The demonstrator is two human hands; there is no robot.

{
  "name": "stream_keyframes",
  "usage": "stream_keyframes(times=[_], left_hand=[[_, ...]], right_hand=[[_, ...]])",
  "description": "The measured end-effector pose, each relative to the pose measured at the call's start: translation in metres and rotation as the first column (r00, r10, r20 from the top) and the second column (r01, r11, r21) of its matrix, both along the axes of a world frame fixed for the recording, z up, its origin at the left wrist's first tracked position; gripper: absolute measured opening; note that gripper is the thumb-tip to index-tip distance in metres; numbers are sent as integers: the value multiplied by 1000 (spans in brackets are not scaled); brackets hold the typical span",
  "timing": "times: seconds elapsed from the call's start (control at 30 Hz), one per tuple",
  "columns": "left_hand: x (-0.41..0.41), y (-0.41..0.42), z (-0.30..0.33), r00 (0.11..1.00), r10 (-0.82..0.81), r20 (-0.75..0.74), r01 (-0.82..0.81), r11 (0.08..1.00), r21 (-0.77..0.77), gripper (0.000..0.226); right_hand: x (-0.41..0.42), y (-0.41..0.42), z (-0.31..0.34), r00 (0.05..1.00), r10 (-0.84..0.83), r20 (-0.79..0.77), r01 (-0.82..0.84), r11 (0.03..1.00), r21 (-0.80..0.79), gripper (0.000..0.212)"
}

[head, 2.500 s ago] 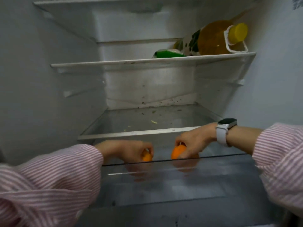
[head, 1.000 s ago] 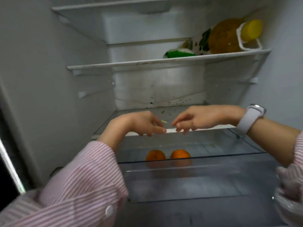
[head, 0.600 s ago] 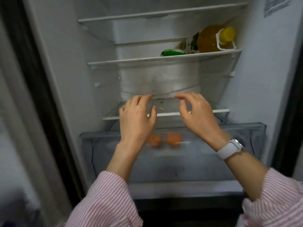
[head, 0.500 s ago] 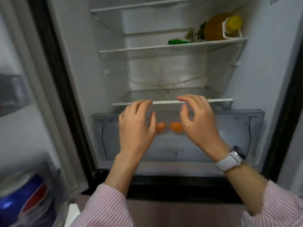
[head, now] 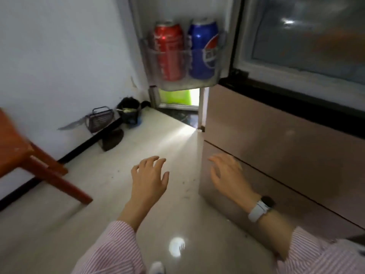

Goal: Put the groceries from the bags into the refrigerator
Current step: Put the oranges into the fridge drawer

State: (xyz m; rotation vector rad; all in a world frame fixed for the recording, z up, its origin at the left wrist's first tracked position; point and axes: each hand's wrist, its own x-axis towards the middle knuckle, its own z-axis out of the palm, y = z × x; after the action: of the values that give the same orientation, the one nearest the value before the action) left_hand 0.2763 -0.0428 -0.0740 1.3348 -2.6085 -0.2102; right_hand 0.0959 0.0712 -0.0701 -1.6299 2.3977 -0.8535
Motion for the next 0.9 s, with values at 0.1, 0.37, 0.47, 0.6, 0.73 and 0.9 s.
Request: stream_keyframes(times=[0.1,0.37,0.47,0.6,0.73,0.9], left_hand=[[81,-19,-6,980,197,4,-197,980,36,42],[316,-93,-4,816,571,-90,-561,820,113,40],[410,-129,-1,744,662,-87,-650,748,135,39],[518,-178,3,645,759,-93,-746,651,140,37],[587,-223,-1,567,812,-137,-793,584,176,35],[644,-289,-20,519,837,-174,-809,547,217,34]], right_hand=[[65,-45,-15,986,168,25,-169,984,54,41],[299,-211,-29,784,618,62,-621,783,44,36],[400,-269,-26,710,699,88,-704,709,52,34],[508,-334,-19,625,769,134,-780,621,76,35],[579,-390,-15,568,808,154,-823,554,128,35],[646,-473,-22,512,845,153,-859,497,122,34]])
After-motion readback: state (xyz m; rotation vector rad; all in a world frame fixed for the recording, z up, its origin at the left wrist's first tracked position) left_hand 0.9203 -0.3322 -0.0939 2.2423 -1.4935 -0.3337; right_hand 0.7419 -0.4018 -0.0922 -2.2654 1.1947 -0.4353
